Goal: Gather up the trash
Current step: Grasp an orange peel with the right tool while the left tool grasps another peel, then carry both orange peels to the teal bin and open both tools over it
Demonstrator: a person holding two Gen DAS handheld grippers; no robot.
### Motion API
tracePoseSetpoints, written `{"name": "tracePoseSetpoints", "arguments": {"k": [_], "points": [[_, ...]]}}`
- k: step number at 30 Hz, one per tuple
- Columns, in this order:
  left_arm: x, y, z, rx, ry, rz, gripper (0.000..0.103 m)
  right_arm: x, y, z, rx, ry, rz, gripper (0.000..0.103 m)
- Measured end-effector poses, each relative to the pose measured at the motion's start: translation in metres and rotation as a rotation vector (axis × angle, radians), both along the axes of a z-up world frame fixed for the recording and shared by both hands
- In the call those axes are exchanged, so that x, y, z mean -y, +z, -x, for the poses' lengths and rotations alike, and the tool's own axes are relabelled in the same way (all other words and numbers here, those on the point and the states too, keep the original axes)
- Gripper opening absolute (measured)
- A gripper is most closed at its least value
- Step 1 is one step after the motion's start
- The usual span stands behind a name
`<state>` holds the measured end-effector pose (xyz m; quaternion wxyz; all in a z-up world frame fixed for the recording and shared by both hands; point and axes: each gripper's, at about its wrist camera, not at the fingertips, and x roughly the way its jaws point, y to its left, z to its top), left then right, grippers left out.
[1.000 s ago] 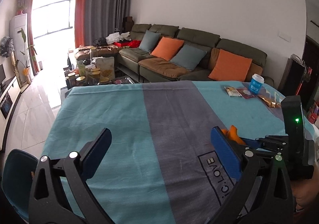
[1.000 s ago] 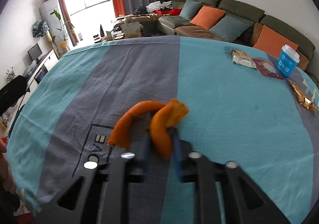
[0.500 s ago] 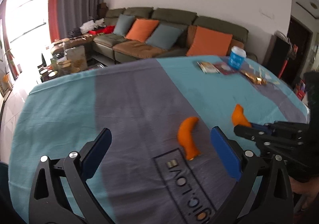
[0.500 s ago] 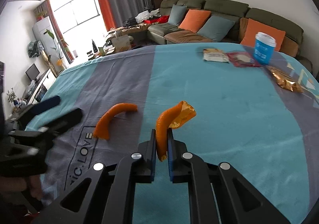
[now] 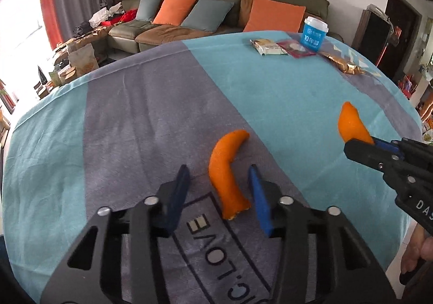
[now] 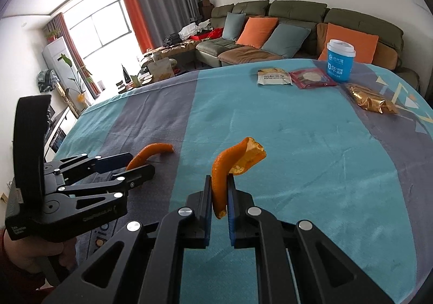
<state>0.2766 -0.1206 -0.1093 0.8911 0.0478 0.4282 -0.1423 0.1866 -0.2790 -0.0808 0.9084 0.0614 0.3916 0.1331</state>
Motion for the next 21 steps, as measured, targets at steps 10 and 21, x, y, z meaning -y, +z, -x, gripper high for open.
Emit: {"name": "tracePoseSetpoints", "arguments": {"k": [10, 21], "points": [[-0.006, 0.002, 0.008, -0.002, 0.000, 0.041, 0.013, -0.002, 0.009, 0.012, 0.034, 0.016, -0.011, 0.008], [-0.048, 0.050, 0.071, 0.145, 0.098, 0.092, 0.012, -0.030, 0.039, 0.032, 0.115, 0.089, -0.007, 0.008]]}}
